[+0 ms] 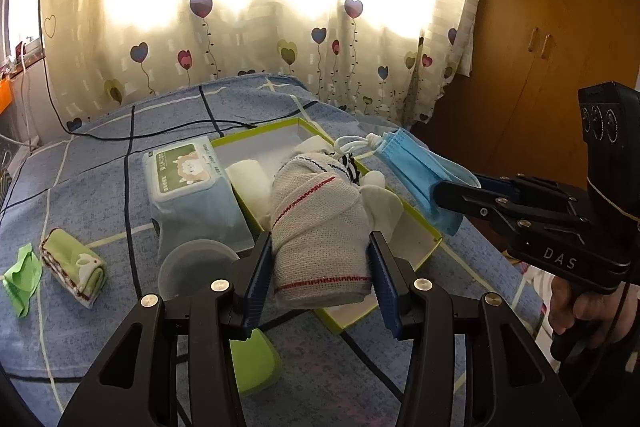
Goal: Organize soft objects
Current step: 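Carry the rolled towel with the left tool while the right tool carries the blue mask over the box, then lower the towel and mask into the box and open both tools, then move both tools back over the bed toward the green cloth and rolled green towel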
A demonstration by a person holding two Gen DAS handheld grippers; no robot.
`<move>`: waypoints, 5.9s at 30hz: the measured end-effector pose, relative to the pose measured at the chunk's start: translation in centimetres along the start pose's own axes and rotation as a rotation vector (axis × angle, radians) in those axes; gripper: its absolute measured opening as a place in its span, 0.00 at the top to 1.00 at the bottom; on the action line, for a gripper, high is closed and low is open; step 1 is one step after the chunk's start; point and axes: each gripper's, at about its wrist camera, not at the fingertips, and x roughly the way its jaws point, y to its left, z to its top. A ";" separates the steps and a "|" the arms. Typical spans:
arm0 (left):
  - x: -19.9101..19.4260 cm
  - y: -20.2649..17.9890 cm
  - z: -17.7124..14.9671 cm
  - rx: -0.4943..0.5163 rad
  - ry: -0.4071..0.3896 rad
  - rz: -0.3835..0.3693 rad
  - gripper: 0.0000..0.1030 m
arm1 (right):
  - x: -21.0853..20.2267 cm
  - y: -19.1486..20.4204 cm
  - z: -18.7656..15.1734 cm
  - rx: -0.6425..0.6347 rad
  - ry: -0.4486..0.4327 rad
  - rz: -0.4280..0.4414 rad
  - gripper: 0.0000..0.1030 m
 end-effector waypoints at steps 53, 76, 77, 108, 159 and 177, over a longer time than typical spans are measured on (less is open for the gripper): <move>9.7 0.3 1.8 -0.096 0.174 -0.045 0.53 | 8.8 -3.6 -0.2 0.019 0.157 0.000 0.56; 5.0 1.0 1.6 -0.126 0.076 -0.106 0.52 | 4.6 -3.4 -0.2 0.059 0.072 -0.028 0.50; 4.8 1.1 1.6 -0.127 0.076 -0.106 0.52 | 4.5 -3.2 -0.1 0.057 0.072 -0.026 0.50; -2.2 4.3 0.5 -0.139 -0.059 -0.009 0.52 | 2.0 3.5 1.6 -0.019 0.032 -0.031 0.38; -7.5 18.1 -4.6 -0.310 -0.076 0.252 0.52 | 9.4 19.1 5.6 -0.262 0.147 0.195 0.33; -8.1 22.4 -6.3 -0.353 -0.061 0.294 0.52 | 13.3 24.3 6.1 -0.344 0.208 0.227 0.33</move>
